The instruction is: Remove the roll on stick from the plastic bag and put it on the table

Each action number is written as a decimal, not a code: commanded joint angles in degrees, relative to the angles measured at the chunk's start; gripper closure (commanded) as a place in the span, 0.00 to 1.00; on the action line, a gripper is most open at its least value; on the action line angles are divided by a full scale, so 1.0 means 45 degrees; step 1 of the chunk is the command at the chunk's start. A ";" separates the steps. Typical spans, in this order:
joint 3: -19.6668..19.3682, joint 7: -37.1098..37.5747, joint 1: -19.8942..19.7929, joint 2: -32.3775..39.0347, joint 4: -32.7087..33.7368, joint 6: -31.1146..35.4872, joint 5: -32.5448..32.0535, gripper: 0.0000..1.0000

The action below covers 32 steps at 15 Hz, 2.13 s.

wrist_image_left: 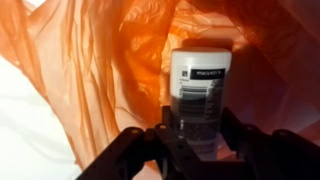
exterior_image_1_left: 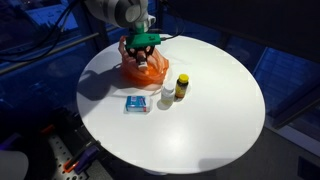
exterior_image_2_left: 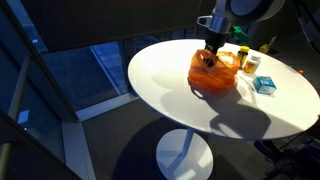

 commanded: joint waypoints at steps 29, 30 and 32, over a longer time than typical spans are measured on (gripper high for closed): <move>-0.0468 -0.1622 -0.0238 -0.5009 -0.1110 -0.6784 0.1203 0.75; -0.0519 -0.1589 -0.0213 -0.5242 -0.1184 -0.7017 0.1243 0.75; -0.0610 -0.1590 -0.0173 -0.5598 -0.1273 -0.7460 0.1283 0.75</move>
